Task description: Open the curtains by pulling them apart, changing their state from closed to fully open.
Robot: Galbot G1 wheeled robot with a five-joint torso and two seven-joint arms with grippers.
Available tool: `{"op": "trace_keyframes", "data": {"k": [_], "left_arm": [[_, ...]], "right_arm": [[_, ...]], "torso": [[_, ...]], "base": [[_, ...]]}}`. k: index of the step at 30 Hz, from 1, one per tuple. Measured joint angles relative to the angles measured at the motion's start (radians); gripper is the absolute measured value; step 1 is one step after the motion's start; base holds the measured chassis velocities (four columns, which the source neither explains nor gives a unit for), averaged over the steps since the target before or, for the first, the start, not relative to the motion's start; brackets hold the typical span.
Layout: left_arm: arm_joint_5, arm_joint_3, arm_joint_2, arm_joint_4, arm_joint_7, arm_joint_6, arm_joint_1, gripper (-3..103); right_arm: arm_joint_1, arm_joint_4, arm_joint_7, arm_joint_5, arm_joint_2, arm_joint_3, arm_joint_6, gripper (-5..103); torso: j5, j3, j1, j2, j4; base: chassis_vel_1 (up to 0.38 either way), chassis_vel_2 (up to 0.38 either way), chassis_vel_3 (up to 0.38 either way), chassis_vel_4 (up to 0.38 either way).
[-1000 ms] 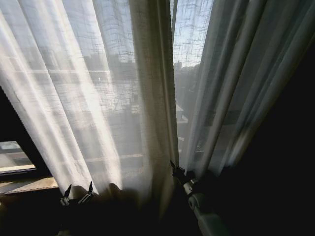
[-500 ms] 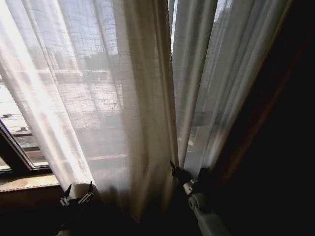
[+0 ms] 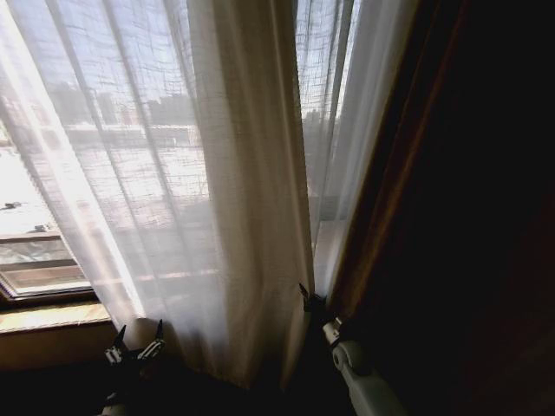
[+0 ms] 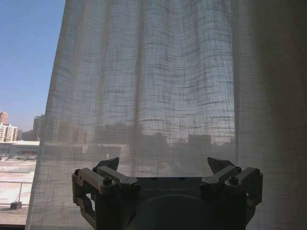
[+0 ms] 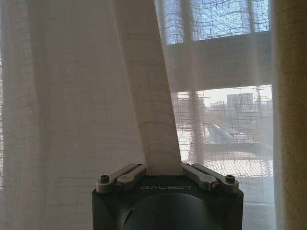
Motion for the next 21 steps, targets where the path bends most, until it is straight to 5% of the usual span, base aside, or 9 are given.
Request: {"op": "trace_keyframes", "data": {"k": [6,15,17,21], "left_arm": [[0.0,0.0,0.0,0.0,0.0,0.0,0.0,100],[0.0,0.0,0.0,0.0,0.0,0.0,0.0,100],[0.0,-0.001,0.0,0.0,0.0,0.0,0.0,100],[0.0,0.0,0.0,0.0,0.0,0.0,0.0,100]], "right_arm": [[0.008,-0.01,0.023,-0.034,0.01,-0.01,0.015,0],[0.037,-0.052,0.061,-0.092,0.014,-0.036,0.027,0],[0.103,-0.133,0.25,-0.1,0.013,-0.018,-0.012,0],[0.138,-0.174,0.337,-0.081,-0.006,0.027,-0.039,0]], "torso": [[0.0008,0.0,0.0,0.0,-0.0001],[-0.0008,0.0,0.0,0.0,0.0001],[0.0,0.0,0.0,0.0,0.0004],[0.0006,0.0,0.0,0.0,0.0004]], "base": [[-0.242,-0.204,0.228,0.212],[-0.01,-0.018,0.028,0.011],[0.03,0.03,-0.03,-0.024],[0.0,0.0,0.0,0.0]]}}
